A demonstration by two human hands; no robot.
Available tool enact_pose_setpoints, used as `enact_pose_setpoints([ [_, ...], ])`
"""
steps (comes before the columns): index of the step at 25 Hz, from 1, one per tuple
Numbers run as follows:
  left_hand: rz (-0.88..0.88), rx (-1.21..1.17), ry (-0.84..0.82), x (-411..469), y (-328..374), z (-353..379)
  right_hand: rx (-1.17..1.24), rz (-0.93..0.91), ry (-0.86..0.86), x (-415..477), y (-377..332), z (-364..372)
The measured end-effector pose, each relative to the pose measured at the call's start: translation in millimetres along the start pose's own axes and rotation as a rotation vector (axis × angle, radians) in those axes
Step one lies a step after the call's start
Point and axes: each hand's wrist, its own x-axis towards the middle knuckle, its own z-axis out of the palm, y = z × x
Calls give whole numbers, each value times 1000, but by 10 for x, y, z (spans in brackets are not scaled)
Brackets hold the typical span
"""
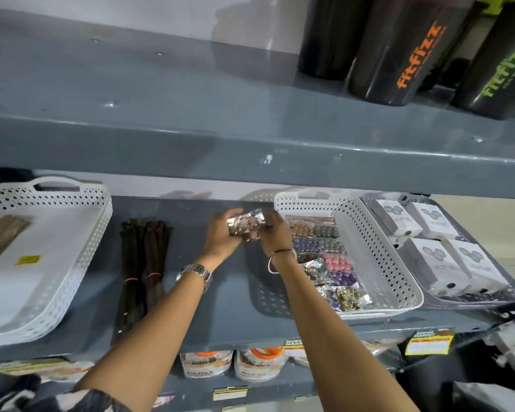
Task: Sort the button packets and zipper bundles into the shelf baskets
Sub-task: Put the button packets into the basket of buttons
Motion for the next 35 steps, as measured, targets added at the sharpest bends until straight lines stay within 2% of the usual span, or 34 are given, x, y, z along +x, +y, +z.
enact_pose_setpoints([
  [3,45,-112,-32,-26,353,575,105,51,295,43,172,-498],
  [5,77,-52,-143,-137,477,1039,31,106,390,44,422,-840],
  [9,154,334,-492,-420,488,1684,-133,257,154,-15,1050,-1353],
  [11,261,558,-552,-433,423,1889,-214,297,126,26,1275,-1509],
  [13,333,662,-627,-479,406,1923,-252,348,50,56,1362,-1574],
  [14,383,746,-591,-514,431,1879,-304,374,-20,51,1345,-1596],
  [16,308,808,-509,-593,431,1835,-412,423,-120,48,1297,-1583],
  [18,193,925,-547,-579,419,1774,-547,382,-59,44,1236,-1518],
  [20,129,873,-633,-554,397,1727,-686,309,-78,30,1167,-1418],
  [22,192,808,-599,-534,361,1609,-779,297,-124,15,1116,-1310],
  [25,320,706,-491,-528,453,1341,-789,287,47,-17,868,-1170],
  [28,357,652,-305,-411,566,828,-765,145,200,-9,390,-784],
  [30,253,691,-160,-304,406,246,-681,24,197,-36,19,-301],
  [32,69,789,-57,-233,37,-383,-649,-85,85,-180,-290,272],
  [35,-284,905,-96,-414,-547,-1163,-603,-134,-207,-611,-561,1163],
])
